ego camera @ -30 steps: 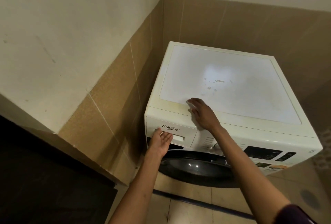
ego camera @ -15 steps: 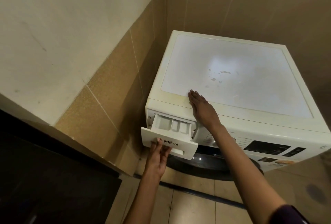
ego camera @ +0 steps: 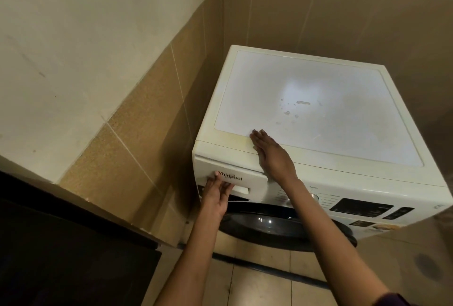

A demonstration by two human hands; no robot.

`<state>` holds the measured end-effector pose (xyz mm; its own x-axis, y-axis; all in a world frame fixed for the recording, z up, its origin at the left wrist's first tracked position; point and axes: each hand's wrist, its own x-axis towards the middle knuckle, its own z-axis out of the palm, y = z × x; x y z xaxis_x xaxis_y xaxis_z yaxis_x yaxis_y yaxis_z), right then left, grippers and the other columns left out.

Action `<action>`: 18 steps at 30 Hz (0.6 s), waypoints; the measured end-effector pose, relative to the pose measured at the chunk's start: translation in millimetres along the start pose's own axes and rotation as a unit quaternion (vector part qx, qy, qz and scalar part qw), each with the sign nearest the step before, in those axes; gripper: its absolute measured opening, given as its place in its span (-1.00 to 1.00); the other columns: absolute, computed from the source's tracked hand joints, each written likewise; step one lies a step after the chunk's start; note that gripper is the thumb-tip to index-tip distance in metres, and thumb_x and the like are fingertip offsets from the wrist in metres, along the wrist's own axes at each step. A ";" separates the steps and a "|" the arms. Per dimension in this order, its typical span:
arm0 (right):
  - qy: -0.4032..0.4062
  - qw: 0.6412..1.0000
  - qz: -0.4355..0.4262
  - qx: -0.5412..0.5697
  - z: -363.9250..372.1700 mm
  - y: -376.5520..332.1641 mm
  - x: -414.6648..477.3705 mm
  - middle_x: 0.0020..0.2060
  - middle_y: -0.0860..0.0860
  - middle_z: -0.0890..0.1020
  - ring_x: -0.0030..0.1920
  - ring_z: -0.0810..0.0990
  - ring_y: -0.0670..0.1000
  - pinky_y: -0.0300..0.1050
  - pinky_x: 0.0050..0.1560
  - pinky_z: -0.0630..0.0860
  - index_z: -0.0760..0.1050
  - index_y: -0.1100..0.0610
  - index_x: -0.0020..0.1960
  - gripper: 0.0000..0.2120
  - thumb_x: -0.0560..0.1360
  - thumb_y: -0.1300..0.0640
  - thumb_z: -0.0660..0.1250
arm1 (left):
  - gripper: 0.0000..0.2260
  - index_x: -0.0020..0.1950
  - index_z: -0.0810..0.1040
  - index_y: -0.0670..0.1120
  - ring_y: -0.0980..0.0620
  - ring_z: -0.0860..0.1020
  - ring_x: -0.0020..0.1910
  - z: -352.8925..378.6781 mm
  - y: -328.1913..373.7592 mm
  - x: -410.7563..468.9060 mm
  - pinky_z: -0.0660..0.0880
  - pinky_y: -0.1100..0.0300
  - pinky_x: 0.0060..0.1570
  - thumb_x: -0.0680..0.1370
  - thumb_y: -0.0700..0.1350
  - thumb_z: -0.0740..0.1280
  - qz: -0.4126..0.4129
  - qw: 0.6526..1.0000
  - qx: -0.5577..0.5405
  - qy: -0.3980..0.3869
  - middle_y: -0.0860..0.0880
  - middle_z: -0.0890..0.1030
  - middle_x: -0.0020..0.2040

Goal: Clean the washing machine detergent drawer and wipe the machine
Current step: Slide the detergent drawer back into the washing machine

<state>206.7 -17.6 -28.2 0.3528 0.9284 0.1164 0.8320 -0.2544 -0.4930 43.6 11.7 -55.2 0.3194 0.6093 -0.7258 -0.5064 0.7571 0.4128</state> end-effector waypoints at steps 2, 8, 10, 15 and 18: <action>-0.002 1.000 0.004 0.002 -0.2 0.0 -0.4 0.46 -0.11 0.26 0.49 0.12 -0.12 -0.24 0.43 0.14 0.28 0.05 0.45 -0.62 0.64 0.13 0.05 | -0.91 0.04 0.47 -0.18 -0.19 0.42 0.31 8.7 2.4 8.8 0.39 -0.09 0.29 0.56 -0.23 0.26 -0.006 1.000 -0.004 0.005 -0.14 0.54 -0.04; -0.002 1.000 0.008 0.004 -1.5 -2.3 -1.0 0.47 -0.11 0.24 0.49 0.12 -0.13 -0.23 0.42 0.15 0.25 0.05 0.47 -0.61 0.64 0.12 0.04 | -0.69 0.30 0.40 -0.20 -0.20 0.41 0.32 8.7 0.7 11.4 0.40 -0.07 0.29 0.56 -0.23 0.26 0.005 1.000 0.001 0.008 -0.13 0.52 -0.06; -0.006 1.000 0.008 -0.003 -3.1 -4.1 -1.7 0.48 -0.11 0.22 0.49 0.12 -0.14 -0.26 0.42 0.13 0.24 0.05 0.47 -0.60 0.64 0.11 0.03 | -0.66 0.33 0.38 -0.20 -0.18 0.43 0.29 8.8 0.1 11.2 0.41 -0.07 0.26 0.56 -0.21 0.27 0.011 1.000 0.001 0.003 -0.13 0.52 -0.06; -0.039 0.998 -0.014 -0.044 -6.4 -5.4 -4.3 0.51 -0.06 0.14 0.51 0.06 -0.10 -0.26 0.45 0.01 0.14 0.10 0.51 -0.54 0.64 0.03 0.03 | -0.70 0.28 0.41 -0.19 -0.18 0.46 0.27 8.0 -0.6 7.9 0.43 -0.06 0.17 0.56 -0.18 0.26 0.017 1.000 0.005 -0.016 -0.13 0.55 -0.05; -0.074 0.994 -0.041 -0.074 -8.7 -2.5 -3.2 0.53 0.01 0.05 0.53 -0.01 -0.06 -0.27 0.45 -0.11 0.03 0.15 0.53 -0.47 0.63 -0.03 0.02 | -0.74 0.24 0.43 -0.19 -0.17 0.44 0.30 3.8 -0.2 1.3 0.43 -0.07 0.15 0.56 -0.18 0.26 0.012 1.000 0.004 -0.013 -0.14 0.56 -0.02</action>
<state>207.2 -22.2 -19.8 0.2238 0.9745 0.0185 0.9129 -0.2029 -0.3543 47.2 13.2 -54.1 0.3276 0.6333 -0.7012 -0.5080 0.7438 0.4344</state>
